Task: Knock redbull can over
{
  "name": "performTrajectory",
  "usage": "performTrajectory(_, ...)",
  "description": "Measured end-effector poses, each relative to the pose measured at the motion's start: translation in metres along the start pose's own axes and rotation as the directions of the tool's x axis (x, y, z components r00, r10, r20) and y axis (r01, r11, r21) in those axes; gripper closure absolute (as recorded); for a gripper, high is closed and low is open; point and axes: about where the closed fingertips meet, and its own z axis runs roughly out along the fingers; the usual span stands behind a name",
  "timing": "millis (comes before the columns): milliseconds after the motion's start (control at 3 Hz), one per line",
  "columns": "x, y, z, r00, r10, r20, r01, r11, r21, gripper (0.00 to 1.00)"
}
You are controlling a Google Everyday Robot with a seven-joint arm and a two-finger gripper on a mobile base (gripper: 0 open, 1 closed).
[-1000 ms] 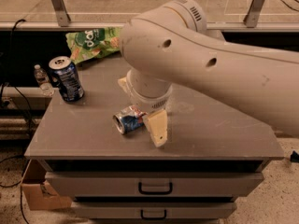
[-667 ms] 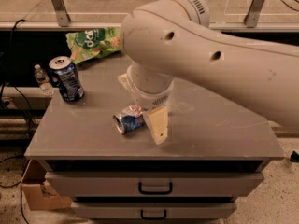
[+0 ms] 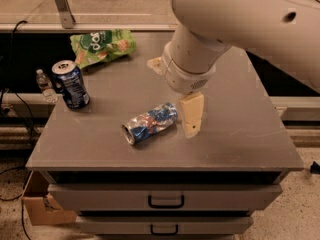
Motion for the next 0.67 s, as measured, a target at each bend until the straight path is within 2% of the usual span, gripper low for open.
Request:
performTrajectory(333,0.04,0.014,0.002,0.995,0.091,0.047,-0.09,0.9957,-0.019,0.0)
performTrajectory(667,0.069,0.034,0.011,0.974,0.2,0.101,-0.198,0.9797,-0.03,0.0)
